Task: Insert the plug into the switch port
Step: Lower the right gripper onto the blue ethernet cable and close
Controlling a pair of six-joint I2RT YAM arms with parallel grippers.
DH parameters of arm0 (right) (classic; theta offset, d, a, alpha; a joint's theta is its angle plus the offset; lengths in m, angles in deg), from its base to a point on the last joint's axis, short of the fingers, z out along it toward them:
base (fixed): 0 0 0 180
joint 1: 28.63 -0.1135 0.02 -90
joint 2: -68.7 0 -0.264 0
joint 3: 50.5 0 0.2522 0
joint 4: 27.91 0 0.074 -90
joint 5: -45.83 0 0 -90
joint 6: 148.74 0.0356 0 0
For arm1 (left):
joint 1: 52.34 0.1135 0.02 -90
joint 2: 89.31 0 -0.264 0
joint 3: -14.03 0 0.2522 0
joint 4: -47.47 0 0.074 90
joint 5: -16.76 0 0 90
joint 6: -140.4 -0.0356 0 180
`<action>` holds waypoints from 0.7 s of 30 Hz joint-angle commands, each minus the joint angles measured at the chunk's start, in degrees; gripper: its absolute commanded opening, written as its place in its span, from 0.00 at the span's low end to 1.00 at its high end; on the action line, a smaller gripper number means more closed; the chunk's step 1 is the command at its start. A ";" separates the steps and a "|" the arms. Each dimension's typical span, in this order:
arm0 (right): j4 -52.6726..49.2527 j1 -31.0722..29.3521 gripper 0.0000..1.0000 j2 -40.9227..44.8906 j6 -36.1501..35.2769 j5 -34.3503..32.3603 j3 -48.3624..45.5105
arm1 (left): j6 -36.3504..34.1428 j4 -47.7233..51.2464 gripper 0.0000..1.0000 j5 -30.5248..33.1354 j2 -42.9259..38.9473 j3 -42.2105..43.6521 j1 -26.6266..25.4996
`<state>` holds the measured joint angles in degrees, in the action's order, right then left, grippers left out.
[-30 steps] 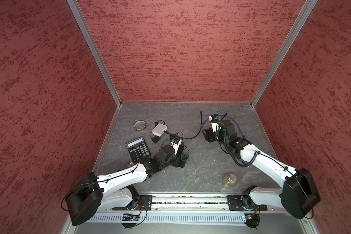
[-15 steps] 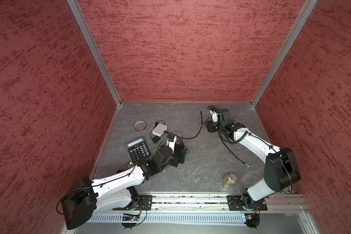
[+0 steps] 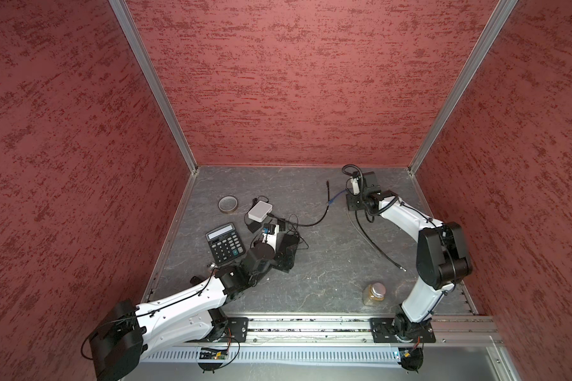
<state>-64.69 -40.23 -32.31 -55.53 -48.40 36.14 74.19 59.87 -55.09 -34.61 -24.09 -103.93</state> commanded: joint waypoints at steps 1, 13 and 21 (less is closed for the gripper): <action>-1.69 4.85 0.55 2.22 1.37 -0.71 -1.62 | 0.54 -1.03 1.00 0.71 0.31 0.69 0.01; -6.15 16.28 0.55 -2.37 1.03 0.19 0.04 | -2.33 -9.43 1.00 2.82 4.94 3.25 0.06; -6.26 19.63 0.55 -10.07 1.37 -0.44 4.21 | -4.98 -16.87 1.00 3.19 5.95 5.96 1.29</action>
<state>-70.16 -21.43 -40.88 -54.70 -48.27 37.84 71.18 47.93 -52.55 -28.86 -18.45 -103.12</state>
